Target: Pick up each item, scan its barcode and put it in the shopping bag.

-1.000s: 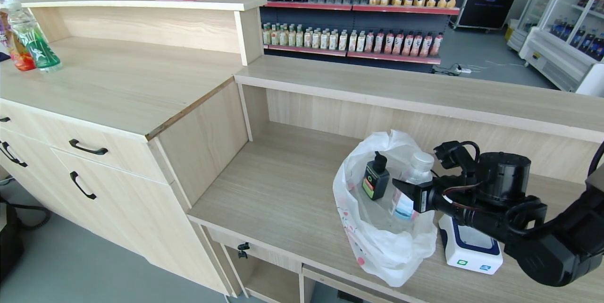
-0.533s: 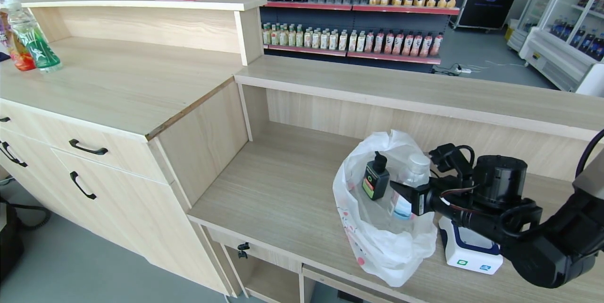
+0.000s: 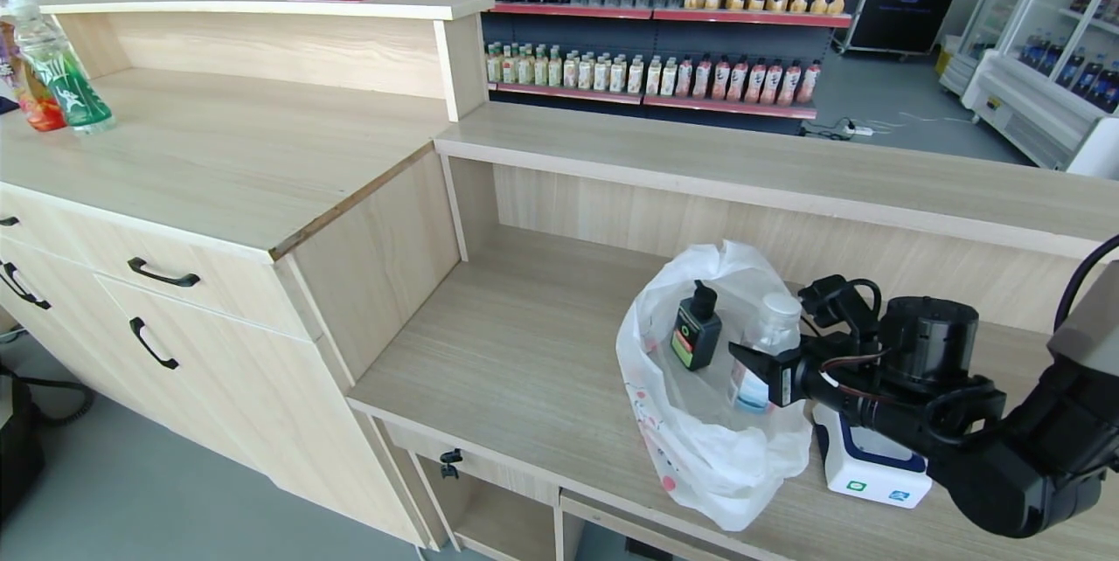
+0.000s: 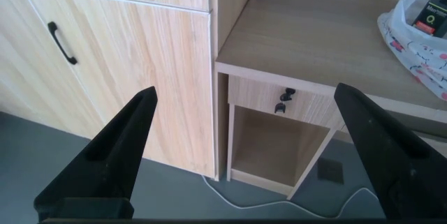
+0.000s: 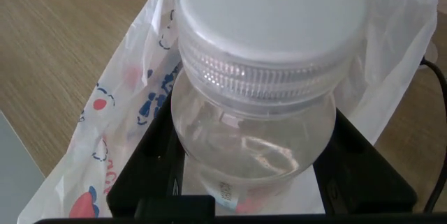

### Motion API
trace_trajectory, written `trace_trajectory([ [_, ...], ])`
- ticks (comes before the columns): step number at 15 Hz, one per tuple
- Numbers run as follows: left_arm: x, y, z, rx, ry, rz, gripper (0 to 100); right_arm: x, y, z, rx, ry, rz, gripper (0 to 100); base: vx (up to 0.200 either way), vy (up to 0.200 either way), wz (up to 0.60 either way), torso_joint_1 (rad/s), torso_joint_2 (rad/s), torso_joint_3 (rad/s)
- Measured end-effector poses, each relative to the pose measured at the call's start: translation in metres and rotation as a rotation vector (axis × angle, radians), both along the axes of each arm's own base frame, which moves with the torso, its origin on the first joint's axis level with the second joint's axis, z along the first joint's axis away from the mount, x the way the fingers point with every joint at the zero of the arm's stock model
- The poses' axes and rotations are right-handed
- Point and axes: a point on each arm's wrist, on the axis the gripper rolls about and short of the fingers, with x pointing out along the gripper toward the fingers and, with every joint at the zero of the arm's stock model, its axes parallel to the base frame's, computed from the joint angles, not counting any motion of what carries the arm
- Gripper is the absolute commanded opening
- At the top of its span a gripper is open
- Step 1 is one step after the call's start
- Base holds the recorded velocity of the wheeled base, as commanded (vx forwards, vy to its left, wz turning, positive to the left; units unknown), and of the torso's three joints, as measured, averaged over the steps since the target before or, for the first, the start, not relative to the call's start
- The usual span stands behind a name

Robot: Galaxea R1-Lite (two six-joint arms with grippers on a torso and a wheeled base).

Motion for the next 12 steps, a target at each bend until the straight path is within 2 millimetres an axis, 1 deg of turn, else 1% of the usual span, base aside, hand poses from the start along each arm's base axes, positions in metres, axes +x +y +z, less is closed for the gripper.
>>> trace_trajectory([
  [7,0.0000,0.0000,0.0000,0.000,0.000,0.000,100,0.0018,-0.0075,-0.0093,-0.006,0.032,-0.022,0,0.000,0.000,0.00,0.000,0.00,0.000],
  [12,0.0000,0.0000,0.0000,0.000,0.000,0.000,100,0.0015,-0.0065,-0.0087,0.015,0.040,0.002,0,0.000,0.000,0.00,0.000,0.00,0.000],
])
